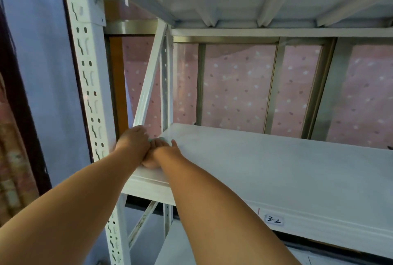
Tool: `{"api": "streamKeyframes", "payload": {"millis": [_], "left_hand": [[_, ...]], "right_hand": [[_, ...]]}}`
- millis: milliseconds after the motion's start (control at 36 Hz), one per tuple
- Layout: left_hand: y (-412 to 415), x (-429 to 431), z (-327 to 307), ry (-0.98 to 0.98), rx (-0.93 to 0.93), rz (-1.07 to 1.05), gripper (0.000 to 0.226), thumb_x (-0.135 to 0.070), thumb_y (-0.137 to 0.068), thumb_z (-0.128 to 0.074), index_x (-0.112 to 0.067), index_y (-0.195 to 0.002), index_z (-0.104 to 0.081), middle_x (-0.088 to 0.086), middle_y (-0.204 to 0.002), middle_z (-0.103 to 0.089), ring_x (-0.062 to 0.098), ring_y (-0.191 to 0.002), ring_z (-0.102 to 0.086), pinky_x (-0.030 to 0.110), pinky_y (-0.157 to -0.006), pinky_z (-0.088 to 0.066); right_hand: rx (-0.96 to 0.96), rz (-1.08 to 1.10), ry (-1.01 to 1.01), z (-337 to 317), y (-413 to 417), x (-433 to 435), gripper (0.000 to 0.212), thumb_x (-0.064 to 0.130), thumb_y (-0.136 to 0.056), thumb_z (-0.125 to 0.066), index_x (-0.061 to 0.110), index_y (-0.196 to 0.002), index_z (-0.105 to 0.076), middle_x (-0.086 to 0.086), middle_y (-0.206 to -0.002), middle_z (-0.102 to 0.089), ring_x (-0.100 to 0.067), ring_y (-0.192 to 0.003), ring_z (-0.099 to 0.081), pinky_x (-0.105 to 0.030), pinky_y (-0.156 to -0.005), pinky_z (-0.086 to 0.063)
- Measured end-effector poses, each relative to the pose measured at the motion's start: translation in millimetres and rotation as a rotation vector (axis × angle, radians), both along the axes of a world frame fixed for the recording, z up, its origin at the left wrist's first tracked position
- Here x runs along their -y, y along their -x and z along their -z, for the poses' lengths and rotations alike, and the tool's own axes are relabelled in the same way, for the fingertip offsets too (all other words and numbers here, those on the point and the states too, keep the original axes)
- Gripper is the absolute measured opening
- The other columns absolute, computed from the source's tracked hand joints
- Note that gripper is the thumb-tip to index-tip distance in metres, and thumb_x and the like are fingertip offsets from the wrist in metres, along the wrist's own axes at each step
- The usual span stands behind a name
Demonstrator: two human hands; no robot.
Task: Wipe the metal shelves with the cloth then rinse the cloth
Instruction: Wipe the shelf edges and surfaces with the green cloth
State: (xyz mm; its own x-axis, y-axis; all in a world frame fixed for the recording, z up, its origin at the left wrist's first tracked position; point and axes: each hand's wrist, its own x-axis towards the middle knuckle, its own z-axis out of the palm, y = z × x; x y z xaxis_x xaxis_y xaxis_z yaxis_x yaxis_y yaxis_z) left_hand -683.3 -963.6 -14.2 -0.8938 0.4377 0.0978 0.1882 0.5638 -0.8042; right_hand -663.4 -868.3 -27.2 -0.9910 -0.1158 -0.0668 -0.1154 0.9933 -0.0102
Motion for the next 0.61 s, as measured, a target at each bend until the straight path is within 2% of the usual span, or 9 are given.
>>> {"api": "streamKeyframes", "payload": {"millis": [83, 139, 250, 306, 361, 500, 611], "left_hand": [[25.5, 2.3, 10.5, -0.110, 0.031, 0.015, 0.043, -0.024, -0.093, -0.055, -0.019, -0.135, -0.056, 0.001, -0.135, -0.056, 0.024, -0.133, -0.037, 0.039, -0.105, -0.041], [46.6, 6.3, 18.3, -0.110, 0.025, 0.035, 0.044, -0.026, -0.089, -0.061, -0.022, -0.133, -0.059, -0.001, -0.131, -0.060, 0.024, -0.132, -0.038, 0.041, -0.103, -0.042], [65.6, 7.2, 22.3, -0.011, 0.033, 0.015, 0.051, -0.033, -0.086, -0.067, -0.028, -0.135, -0.057, -0.006, -0.134, -0.060, 0.026, -0.140, -0.032, 0.046, -0.111, -0.030], [65.8, 4.6, 19.0, 0.054, 0.023, 0.047, 0.054, -0.036, -0.090, -0.064, -0.030, -0.142, -0.049, -0.006, -0.147, -0.049, 0.025, -0.147, -0.023, 0.048, -0.118, -0.016], [67.3, 4.0, 15.3, 0.077, 0.023, 0.067, 0.056, -0.036, -0.092, -0.061, -0.032, -0.146, -0.043, -0.005, -0.153, -0.042, 0.024, -0.149, -0.019, 0.049, -0.120, -0.010], [72.5, 2.0, 10.0, 0.078, 0.022, 0.093, 0.057, -0.030, -0.095, -0.057, -0.032, -0.149, -0.038, -0.002, -0.158, -0.034, 0.022, -0.152, -0.010, 0.048, -0.122, -0.008], [78.7, 1.0, 9.6, 0.058, 0.014, 0.141, 0.058, -0.034, -0.093, -0.060, -0.035, -0.147, -0.040, 0.001, -0.153, -0.042, 0.025, -0.151, -0.016, 0.049, -0.122, -0.009]], "right_hand": [[-0.004, 0.011, 0.010, 2.6, 7.6, -4.0, 0.078, 0.064, -0.095, -0.031, 0.028, -0.158, -0.004, -0.001, -0.166, -0.006, -0.024, -0.152, 0.002, -0.056, -0.117, 0.009], [-0.027, 0.024, 0.017, 4.2, 11.7, -4.5, 0.077, 0.064, -0.096, -0.029, 0.026, -0.158, -0.003, -0.003, -0.166, -0.006, -0.025, -0.152, 0.003, -0.056, -0.116, 0.010], [-0.040, 0.053, 0.038, 5.5, 16.2, -4.9, 0.076, 0.064, -0.097, -0.021, 0.023, -0.159, -0.002, -0.006, -0.166, -0.006, -0.027, -0.152, 0.002, -0.053, -0.117, 0.009], [-0.037, 0.056, 0.036, 3.7, 18.8, -5.9, 0.076, 0.065, -0.097, -0.020, 0.024, -0.159, -0.002, -0.006, -0.166, -0.004, -0.027, -0.152, 0.004, -0.053, -0.116, 0.011], [-0.034, 0.060, 0.034, 1.7, 21.0, -8.4, 0.075, 0.064, -0.098, -0.022, 0.024, -0.159, -0.002, -0.006, -0.166, -0.004, -0.028, -0.152, 0.004, -0.054, -0.117, 0.011], [-0.010, 0.060, 0.058, -1.1, 30.1, -13.3, 0.075, 0.062, -0.098, -0.023, 0.023, -0.159, -0.002, -0.008, -0.166, -0.002, -0.028, -0.152, 0.004, -0.055, -0.116, 0.011], [-0.009, 0.067, 0.068, -4.0, 34.7, -15.4, 0.076, 0.063, -0.097, -0.026, 0.023, -0.159, -0.007, -0.007, -0.166, -0.007, -0.028, -0.152, 0.001, -0.056, -0.117, 0.009]]}}
